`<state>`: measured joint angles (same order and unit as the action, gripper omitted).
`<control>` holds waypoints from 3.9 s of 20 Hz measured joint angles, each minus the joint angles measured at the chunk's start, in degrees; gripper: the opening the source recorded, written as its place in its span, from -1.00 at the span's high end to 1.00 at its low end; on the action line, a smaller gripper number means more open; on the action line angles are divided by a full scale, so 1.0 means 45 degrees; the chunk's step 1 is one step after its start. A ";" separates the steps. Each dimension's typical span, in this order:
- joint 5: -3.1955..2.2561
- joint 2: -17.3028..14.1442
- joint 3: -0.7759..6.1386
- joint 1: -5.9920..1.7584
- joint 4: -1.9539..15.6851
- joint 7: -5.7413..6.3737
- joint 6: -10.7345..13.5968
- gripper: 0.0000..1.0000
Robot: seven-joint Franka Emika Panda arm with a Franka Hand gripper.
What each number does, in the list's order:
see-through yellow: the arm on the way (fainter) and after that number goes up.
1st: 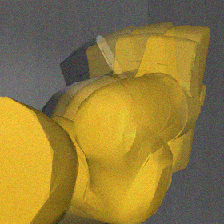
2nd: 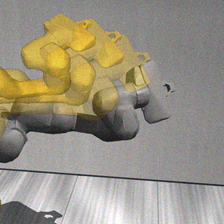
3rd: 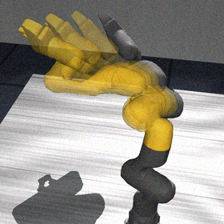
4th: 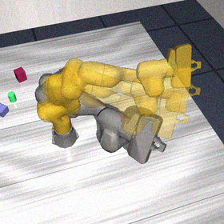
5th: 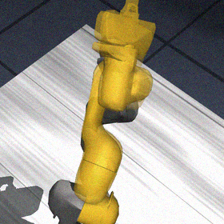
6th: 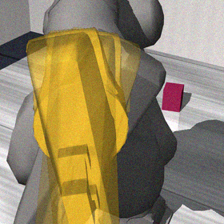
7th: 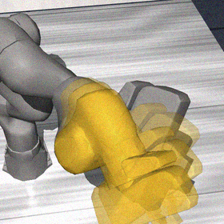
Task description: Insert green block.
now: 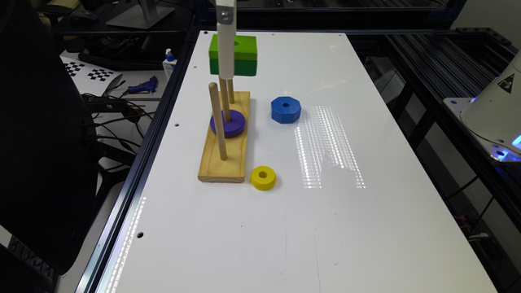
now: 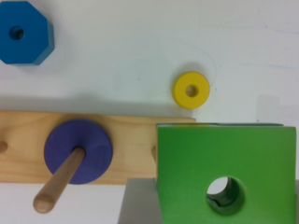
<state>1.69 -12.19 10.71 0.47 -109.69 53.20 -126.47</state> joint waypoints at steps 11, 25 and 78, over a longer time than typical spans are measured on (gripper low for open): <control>-0.0022 -0.0377 0.0000 0.0002 0.0239 0.0001 -0.0012 1.00; -0.0066 -0.0716 0.0000 0.0004 0.0457 0.0002 -0.0020 1.00; -0.0230 -0.1096 -0.0025 -0.0001 0.0496 0.0052 -0.0213 1.00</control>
<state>0.65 -17.12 10.60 0.46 -107.46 53.44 -127.43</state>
